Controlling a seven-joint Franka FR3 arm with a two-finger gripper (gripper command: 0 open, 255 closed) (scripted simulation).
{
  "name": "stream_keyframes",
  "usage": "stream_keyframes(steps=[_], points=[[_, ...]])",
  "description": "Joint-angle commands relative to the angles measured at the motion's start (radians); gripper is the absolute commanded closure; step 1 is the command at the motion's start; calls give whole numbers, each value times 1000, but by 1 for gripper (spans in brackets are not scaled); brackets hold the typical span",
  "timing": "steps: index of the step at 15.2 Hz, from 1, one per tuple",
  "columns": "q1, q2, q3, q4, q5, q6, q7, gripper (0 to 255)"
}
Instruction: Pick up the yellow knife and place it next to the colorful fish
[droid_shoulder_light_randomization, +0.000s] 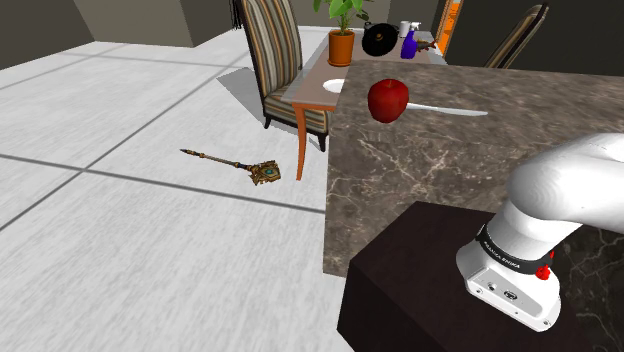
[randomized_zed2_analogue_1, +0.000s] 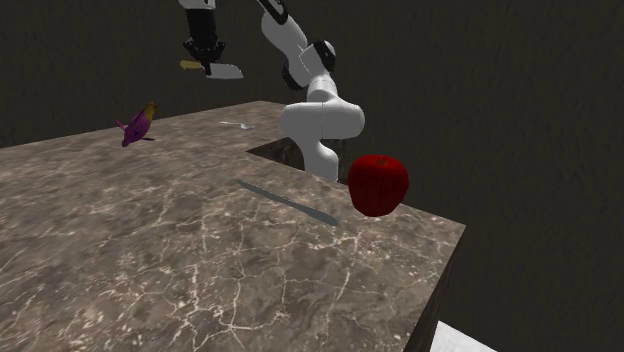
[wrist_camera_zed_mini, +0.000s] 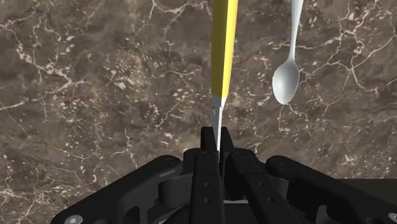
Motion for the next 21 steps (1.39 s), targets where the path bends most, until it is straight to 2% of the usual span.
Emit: stream_keyframes(steps=[1,7,12,21], points=[[0,-1,-17,53,-45,-24,-64,255],[9,2,-76,205,-183,-65,-252,255],[37,29,-137,373,-305,-78,-433,255],[-11,-71,-169,229,-335,-27,-403,255]])
